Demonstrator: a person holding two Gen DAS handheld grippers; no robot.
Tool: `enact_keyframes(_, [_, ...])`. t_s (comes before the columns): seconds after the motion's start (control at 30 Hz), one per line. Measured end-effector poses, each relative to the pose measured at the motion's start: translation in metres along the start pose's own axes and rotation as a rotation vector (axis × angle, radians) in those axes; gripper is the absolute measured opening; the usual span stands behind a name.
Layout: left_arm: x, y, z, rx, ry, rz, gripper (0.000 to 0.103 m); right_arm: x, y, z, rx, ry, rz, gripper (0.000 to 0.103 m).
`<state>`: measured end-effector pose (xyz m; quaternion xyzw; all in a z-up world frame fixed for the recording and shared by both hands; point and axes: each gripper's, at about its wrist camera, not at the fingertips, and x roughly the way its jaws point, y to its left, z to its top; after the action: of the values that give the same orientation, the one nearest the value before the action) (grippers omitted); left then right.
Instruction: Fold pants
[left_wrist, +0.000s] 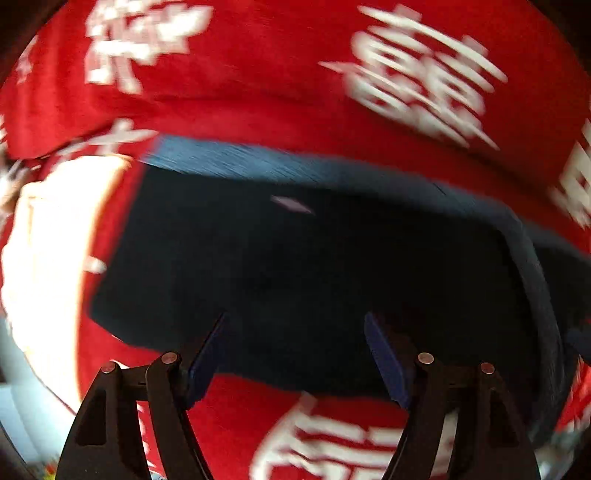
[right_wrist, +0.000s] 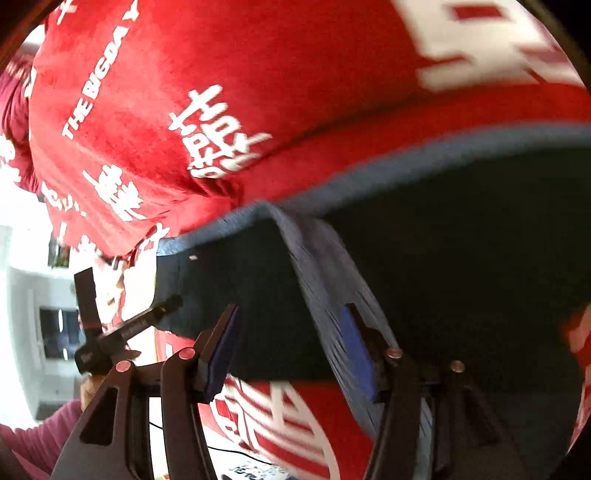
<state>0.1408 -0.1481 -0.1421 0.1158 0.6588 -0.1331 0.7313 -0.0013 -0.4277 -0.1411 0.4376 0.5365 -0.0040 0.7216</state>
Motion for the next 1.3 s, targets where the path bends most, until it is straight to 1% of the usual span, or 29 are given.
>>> enact_keyframes(0.03, [0.000, -0.008, -0.005, 0.023, 0.006, -0.023, 0.075, -0.009, -0.009, -0.013, 0.026, -0.012, -0.012, 0.060])
enact_keyframes(0.07, [0.000, -0.025, -0.013, 0.066, 0.018, -0.074, 0.075, -0.018, -0.019, -0.027, 0.055, -0.029, -0.028, 0.060])
enact_keyframes(0.1, [-0.001, -0.038, -0.019, 0.094, 0.026, -0.106, 0.075, -0.028, -0.030, -0.043, 0.089, -0.054, -0.041, 0.060])
enact_keyframes(0.13, [-0.002, -0.048, -0.024, 0.111, 0.030, -0.128, 0.075, -0.038, -0.039, -0.059, 0.119, -0.076, -0.051, 0.060])
enact_keyframes(0.23, [-0.008, -0.089, -0.038, 0.182, 0.050, -0.262, 0.075, -0.066, -0.073, -0.113, 0.238, -0.131, -0.101, 0.060])
enact_keyframes(0.33, [-0.005, -0.126, -0.048, 0.233, 0.092, -0.341, 0.075, -0.095, -0.104, -0.167, 0.330, -0.193, -0.154, 0.060])
enact_keyframes(0.4, [-0.002, -0.150, -0.057, 0.272, 0.102, -0.372, 0.075, -0.107, -0.125, -0.200, 0.401, -0.215, -0.181, 0.060])
enact_keyframes(0.43, [0.000, -0.161, -0.062, 0.296, 0.103, -0.382, 0.075, -0.109, -0.135, -0.213, 0.436, -0.222, -0.181, 0.060])
enact_keyframes(0.47, [0.004, -0.165, -0.062, 0.313, 0.102, -0.382, 0.075, -0.110, -0.147, -0.227, 0.473, -0.224, -0.184, 0.060])
enact_keyframes(0.5, [0.000, -0.180, -0.068, 0.325, 0.103, -0.377, 0.075, -0.109, -0.160, -0.240, 0.512, -0.220, -0.184, 0.060])
enact_keyframes(0.57, [0.006, -0.195, -0.074, 0.334, 0.127, -0.386, 0.075, -0.107, -0.181, -0.255, 0.562, -0.216, -0.174, 0.060])
enact_keyframes(0.63, [0.013, -0.206, -0.078, 0.339, 0.145, -0.370, 0.075, -0.103, -0.199, -0.265, 0.575, -0.211, -0.154, 0.060])
enact_keyframes(0.7, [0.017, -0.217, -0.083, 0.339, 0.146, -0.348, 0.075, -0.096, -0.213, -0.268, 0.571, -0.203, -0.096, 0.060])
enact_keyframes(0.77, [0.015, -0.225, -0.089, 0.349, 0.117, -0.321, 0.075, -0.095, -0.224, -0.268, 0.552, -0.204, -0.018, 0.060])
enact_keyframes(0.83, [0.014, -0.233, -0.093, 0.333, 0.123, -0.308, 0.075, -0.098, -0.230, -0.267, 0.538, -0.203, 0.056, 0.059])
enact_keyframes(0.87, [0.015, -0.233, -0.093, 0.313, 0.135, -0.319, 0.075, -0.098, -0.231, -0.264, 0.538, -0.197, 0.080, 0.048])
enact_keyframes(0.9, [0.017, -0.236, -0.091, 0.299, 0.148, -0.326, 0.075, -0.099, -0.232, -0.262, 0.537, -0.185, 0.097, 0.034])
enact_keyframes(0.93, [0.018, -0.243, -0.091, 0.293, 0.154, -0.322, 0.074, -0.100, -0.232, -0.259, 0.534, -0.163, 0.100, 0.014])
enact_keyframes(0.97, [0.018, -0.245, -0.091, 0.293, 0.159, -0.324, 0.068, -0.102, -0.230, -0.256, 0.528, -0.150, 0.099, 0.014])
enact_keyframes(1.0, [0.017, -0.249, -0.089, 0.293, 0.167, -0.338, 0.050, -0.108, -0.227, -0.251, 0.510, -0.151, 0.116, 0.014])
enact_keyframes(1.03, [0.017, -0.251, -0.088, 0.292, 0.180, -0.357, 0.042, -0.111, -0.220, -0.245, 0.490, -0.159, 0.132, 0.013])
enact_keyframes(1.07, [0.016, -0.256, -0.086, 0.287, 0.200, -0.383, 0.038, -0.121, -0.216, -0.237, 0.469, -0.172, 0.143, 0.013])
enact_keyframes(1.17, [0.006, -0.270, -0.077, 0.288, 0.177, -0.388, 0.038, -0.154, -0.212, -0.206, 0.433, -0.221, 0.181, 0.012])
enact_keyframes(1.2, [0.002, -0.273, -0.072, 0.285, 0.165, -0.395, 0.038, -0.166, -0.213, -0.191, 0.421, -0.239, 0.193, 0.012])
enact_keyframes(1.23, [-0.003, -0.276, -0.065, 0.279, 0.151, -0.404, 0.038, -0.175, -0.213, -0.177, 0.405, -0.253, 0.198, 0.010])
enact_keyframes(1.27, [-0.007, -0.282, -0.058, 0.274, 0.132, -0.409, 0.038, -0.187, -0.215, -0.156, 0.383, -0.271, 0.200, 0.010])
enact_keyframes(1.3, [-0.012, -0.288, -0.048, 0.276, 0.109, -0.413, 0.038, -0.195, -0.216, -0.143, 0.369, -0.282, 0.202, 0.010])
